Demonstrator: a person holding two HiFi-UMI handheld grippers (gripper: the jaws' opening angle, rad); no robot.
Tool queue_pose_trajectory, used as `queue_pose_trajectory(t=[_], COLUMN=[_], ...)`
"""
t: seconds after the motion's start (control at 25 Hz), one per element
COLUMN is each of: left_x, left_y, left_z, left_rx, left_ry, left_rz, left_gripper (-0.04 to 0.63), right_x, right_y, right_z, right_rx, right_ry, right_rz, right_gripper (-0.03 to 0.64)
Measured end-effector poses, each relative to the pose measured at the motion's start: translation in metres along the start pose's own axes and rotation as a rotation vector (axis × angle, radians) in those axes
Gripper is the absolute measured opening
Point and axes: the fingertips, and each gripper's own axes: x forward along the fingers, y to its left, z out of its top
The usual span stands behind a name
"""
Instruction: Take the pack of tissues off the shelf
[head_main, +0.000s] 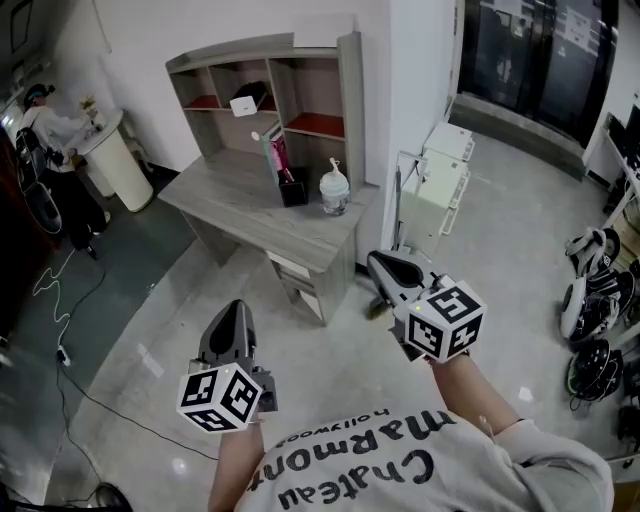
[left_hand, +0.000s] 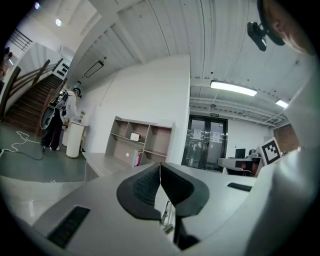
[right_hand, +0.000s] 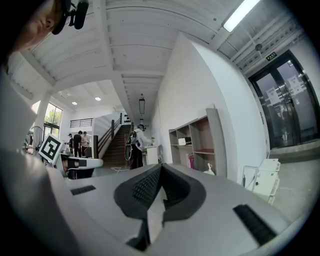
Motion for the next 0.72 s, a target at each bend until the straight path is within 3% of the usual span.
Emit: queue_pose_trajectory(t=[0.32,0.52,0.72], left_x=[0.0,0.004,0.034], left_y=[0.017,0.051,0.1], left_z=[-0.014,-0.011,0.0], left_rx=[-0.052,-0.09,-0.072], left_ry=[-0.009,-0.019,-0.009], left_rz=[0.018,0.03,0.019], left_gripper=[0.018,0.018,0.018], right_x=[0.027,0.064,0.122], right_y=[-0.001,0.013,0.025], right_z=[-0.025,-0.028,-0.027], right_rx=[0.029,0.03,0.012], right_ry=[0.041,0.055,0.079], right_rz=[0.037,0.069,0.066], right_gripper=[0.006,0.006,0.006])
